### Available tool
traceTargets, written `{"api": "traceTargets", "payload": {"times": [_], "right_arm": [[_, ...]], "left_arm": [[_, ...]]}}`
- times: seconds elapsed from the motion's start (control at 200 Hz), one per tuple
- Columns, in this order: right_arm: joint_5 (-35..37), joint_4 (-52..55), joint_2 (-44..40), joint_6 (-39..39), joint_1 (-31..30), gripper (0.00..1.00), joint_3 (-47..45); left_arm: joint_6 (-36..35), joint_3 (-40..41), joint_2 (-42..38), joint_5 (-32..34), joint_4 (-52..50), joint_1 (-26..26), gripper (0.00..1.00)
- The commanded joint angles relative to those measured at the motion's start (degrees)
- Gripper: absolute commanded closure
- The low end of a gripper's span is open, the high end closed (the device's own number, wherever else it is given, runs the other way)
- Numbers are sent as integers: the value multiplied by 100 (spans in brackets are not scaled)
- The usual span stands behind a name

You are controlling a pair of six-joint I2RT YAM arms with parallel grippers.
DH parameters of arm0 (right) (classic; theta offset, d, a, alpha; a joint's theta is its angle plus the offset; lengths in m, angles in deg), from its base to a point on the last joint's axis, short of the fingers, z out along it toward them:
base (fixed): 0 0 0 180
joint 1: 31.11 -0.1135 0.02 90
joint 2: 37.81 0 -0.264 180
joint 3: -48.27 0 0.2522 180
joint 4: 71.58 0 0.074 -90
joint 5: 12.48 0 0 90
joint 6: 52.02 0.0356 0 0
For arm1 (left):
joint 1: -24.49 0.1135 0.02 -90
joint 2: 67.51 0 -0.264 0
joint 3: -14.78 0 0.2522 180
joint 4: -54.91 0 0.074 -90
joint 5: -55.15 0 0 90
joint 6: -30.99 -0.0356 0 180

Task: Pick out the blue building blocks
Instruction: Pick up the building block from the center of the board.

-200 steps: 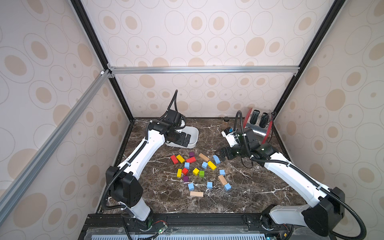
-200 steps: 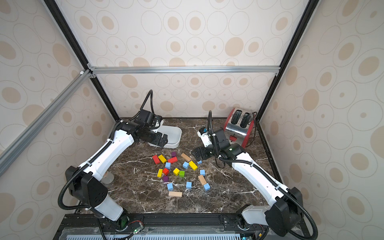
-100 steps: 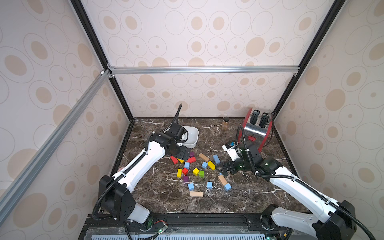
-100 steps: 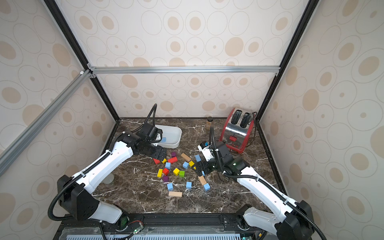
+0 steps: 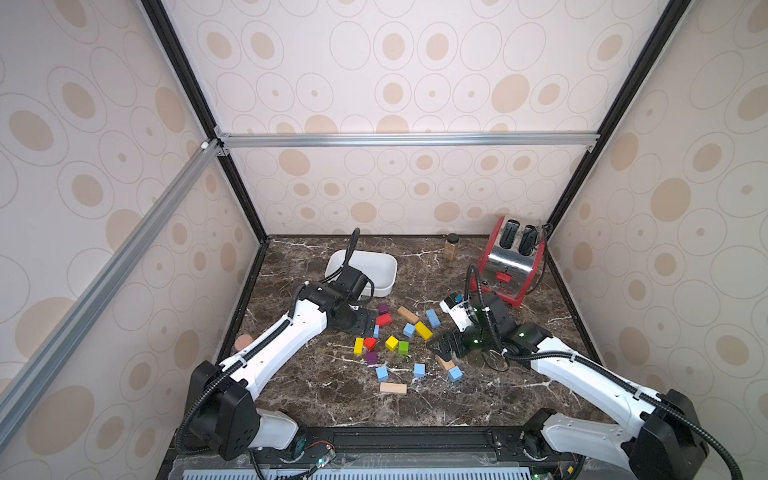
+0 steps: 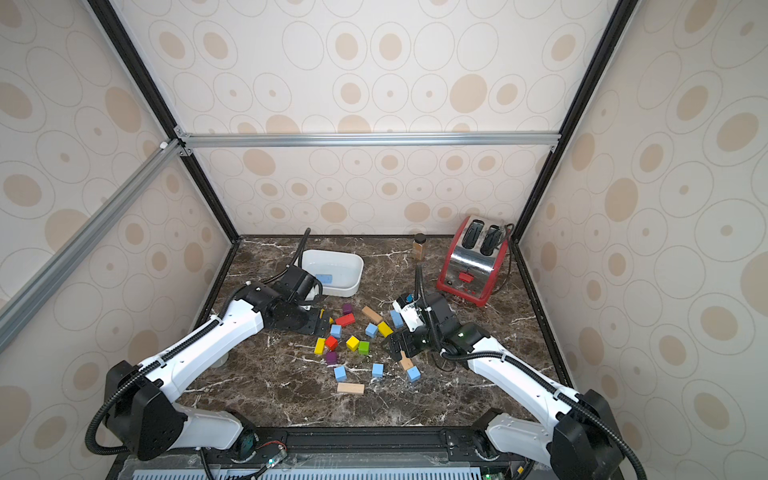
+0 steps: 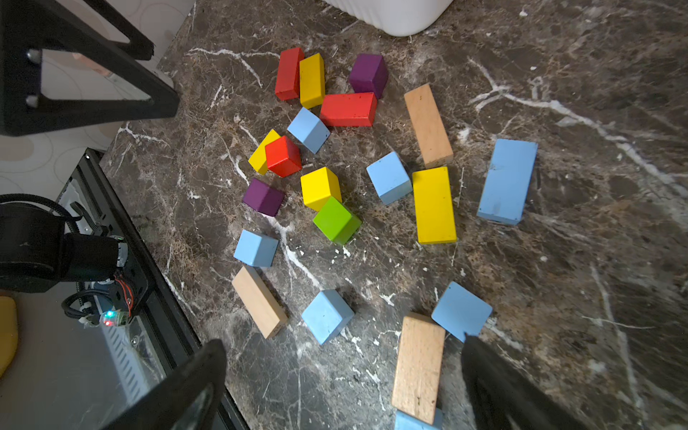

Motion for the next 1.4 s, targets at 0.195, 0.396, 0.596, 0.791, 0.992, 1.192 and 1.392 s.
{"api": "traceTargets", "payload": {"times": [0.195, 0.396, 0.596, 0.791, 0.992, 1.192, 1.392], "right_arm": [[-237, -659, 156, 206, -43, 0, -294], [-256, -824, 81, 501, -44, 0, -498], [-194, -1110, -28, 772, -45, 0, -794], [-243, -1256, 21, 846, -39, 0, -914], [-195, -1414, 40, 876, -31, 0, -943], [-223, -1485, 222, 875, -28, 0, -870], [-222, -1578, 333, 889, -28, 0, -857]], "left_arm": [[619, 267, 329, -490, 665, -37, 6], [794, 491, 625, -743, 1091, -46, 9], [651, 290, 980, -734, 1127, -55, 11], [458, -16, 1385, -729, 1020, -57, 13], [341, -311, 1779, -522, 787, -57, 16], [372, -397, 2032, -526, 812, -55, 21], [344, -448, 2185, -553, 810, -55, 26]]}}
